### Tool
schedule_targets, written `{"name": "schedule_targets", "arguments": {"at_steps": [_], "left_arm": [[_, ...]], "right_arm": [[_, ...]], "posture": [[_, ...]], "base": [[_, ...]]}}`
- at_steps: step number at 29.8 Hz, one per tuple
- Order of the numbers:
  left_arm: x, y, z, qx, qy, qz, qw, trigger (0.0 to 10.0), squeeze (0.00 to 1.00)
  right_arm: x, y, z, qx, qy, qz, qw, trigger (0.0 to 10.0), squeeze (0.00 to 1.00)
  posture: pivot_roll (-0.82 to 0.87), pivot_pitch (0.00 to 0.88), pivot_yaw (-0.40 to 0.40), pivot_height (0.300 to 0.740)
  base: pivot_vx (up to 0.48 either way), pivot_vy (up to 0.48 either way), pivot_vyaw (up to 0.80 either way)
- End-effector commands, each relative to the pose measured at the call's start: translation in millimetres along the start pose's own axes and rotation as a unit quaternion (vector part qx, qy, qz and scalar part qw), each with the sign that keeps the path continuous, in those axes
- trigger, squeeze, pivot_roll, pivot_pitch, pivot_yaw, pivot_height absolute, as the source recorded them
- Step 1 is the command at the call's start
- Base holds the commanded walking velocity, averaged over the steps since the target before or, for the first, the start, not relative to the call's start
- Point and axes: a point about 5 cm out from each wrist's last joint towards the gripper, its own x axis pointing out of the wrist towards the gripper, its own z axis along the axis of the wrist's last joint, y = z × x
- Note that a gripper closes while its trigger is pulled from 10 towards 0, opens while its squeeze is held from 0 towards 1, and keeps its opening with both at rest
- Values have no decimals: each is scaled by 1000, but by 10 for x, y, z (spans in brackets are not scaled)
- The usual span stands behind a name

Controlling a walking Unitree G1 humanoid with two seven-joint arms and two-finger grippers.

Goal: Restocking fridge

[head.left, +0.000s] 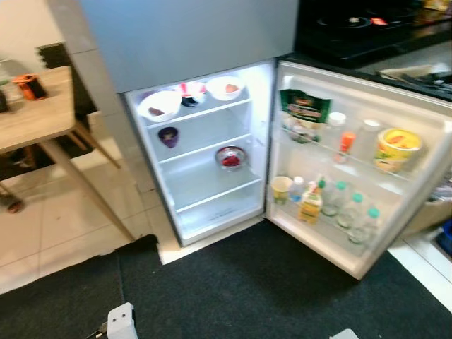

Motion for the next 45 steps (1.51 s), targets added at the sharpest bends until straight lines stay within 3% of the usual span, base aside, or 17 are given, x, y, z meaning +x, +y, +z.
{"name": "schedule_targets", "arguments": {"at_steps": [1,7,22,26,45], "left_arm": [[22,-51,67,17,-8,-1,1000,10000,0],[52,-153,95,58,-3,-12,998,10000,0],[38,-154,-15,54,13,-28,998,10000,0],[21,-114,-37,46,17,-37,998,10000,0],[-5,-17,-27,49,20,-30,998,10000,0]], "right_arm": [[-1,35,-25,-5,5,5,1000,10000,0],[-1,20,-31,-13,9,0,1000,10000,0],[-4,12,-50,-19,14,-7,1000,10000,0],[-7,-13,-76,-42,23,-20,999,10000,0],[-7,-53,-46,-46,16,-23,999,10000,0]], "posture": [[-94,55,26,740],[-90,55,24,740],[-90,53,23,740],[-92,48,19,740],[-98,36,15,740]], "base": [[0,0,756],[0,0,757],[0,0,760],[0,-261,0],[0,-400,0]]}}
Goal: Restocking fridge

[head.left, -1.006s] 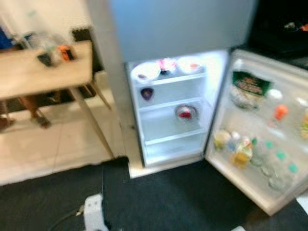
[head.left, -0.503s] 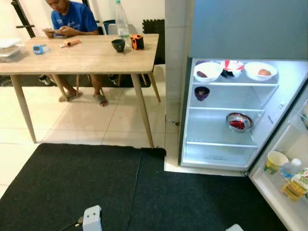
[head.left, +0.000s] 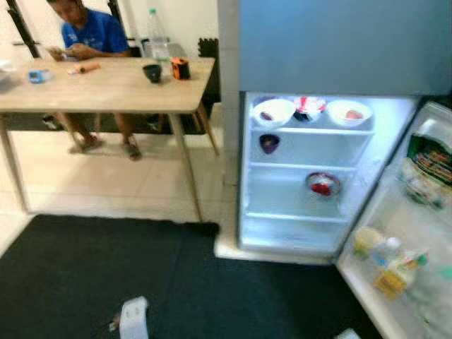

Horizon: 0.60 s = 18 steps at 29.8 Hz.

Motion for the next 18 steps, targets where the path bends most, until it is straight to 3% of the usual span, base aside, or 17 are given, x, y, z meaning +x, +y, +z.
{"name": "schedule_targets", "arguments": {"at_steps": [1,11,18], "left_arm": [[-10,41,24,2,-3,11,1000,10000,0],[23,-42,17,-12,-8,16,1000,10000,0],[-6,25,14,-4,-10,11,1000,10000,0]], "right_arm": [[2,-35,36,-3,-6,-5,1000,10000,0],[5,-21,61,-3,-10,-3,1000,10000,0],[6,-29,77,-3,-13,-4,1000,10000,0]], "posture": [[-98,36,15,740],[-96,42,18,740],[-96,45,17,740]], "base": [[0,0,0],[0,0,0],[0,0,0]]}}
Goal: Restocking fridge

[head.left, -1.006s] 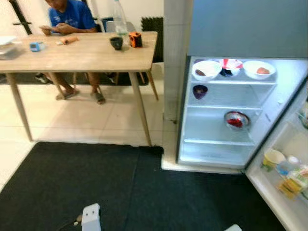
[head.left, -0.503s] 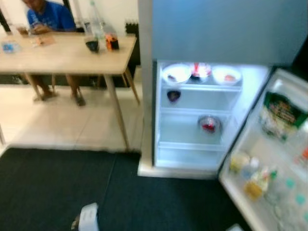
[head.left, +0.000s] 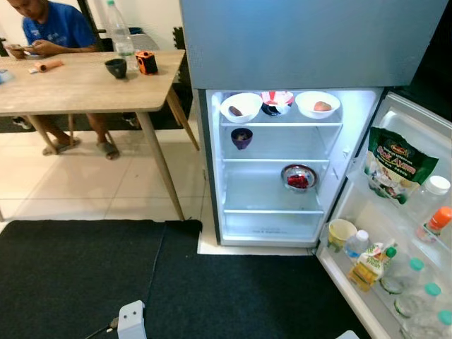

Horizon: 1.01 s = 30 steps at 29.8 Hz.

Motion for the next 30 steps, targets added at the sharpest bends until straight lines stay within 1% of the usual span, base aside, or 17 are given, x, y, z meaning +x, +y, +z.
{"name": "schedule_targets", "arguments": {"at_steps": [1,4,8,14,25,28,30], "left_arm": [[-32,83,-2,5,-2,4,1000,10000,0],[-59,158,21,4,-4,7,1000,10000,0],[-63,174,31,7,-3,8,1000,10000,0],[-21,84,79,12,-4,4,1000,10000,0],[-1,28,83,14,-3,-1,1000,10000,0],[5,14,86,15,-2,-2,1000,10000,0],[5,11,86,15,-2,-2,1000,10000,0]], "right_arm": [[3,10,31,-2,-7,2,1000,10000,0],[3,8,34,-2,-7,1,1000,10000,0],[3,11,36,-2,-7,1,1000,10000,0],[3,25,32,-1,-7,3,1000,10000,0],[4,31,34,1,-7,3,1000,10000,0],[5,35,21,7,1,2,1000,10000,0],[5,36,18,6,3,2,1000,10000,0]], "posture": [[-96,45,17,740],[-96,45,17,740],[-96,45,17,740],[-95,48,18,740],[-94,46,20,740],[-94,47,21,740],[-94,47,21,740]], "base": [[322,0,0],[360,0,0],[364,0,0],[351,0,0],[350,0,0],[352,0,0],[352,0,-800]]}}
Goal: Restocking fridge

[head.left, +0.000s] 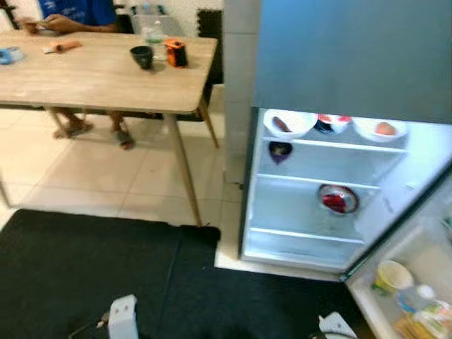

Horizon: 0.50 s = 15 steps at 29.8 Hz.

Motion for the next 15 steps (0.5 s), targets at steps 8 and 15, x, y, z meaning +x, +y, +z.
{"name": "schedule_targets", "arguments": {"at_steps": [8,15], "left_arm": [[17,-69,-52,1,8,-9,1000,10000,0],[13,-63,-60,4,10,-10,1000,10000,0]], "right_arm": [[-14,-41,-108,9,19,-6,1000,10000,0],[-18,-37,-133,6,20,-7,1000,10000,0]], "posture": [[-93,48,19,740],[-94,46,18,740]], "base": [[350,0,-773],[349,0,0]]}}
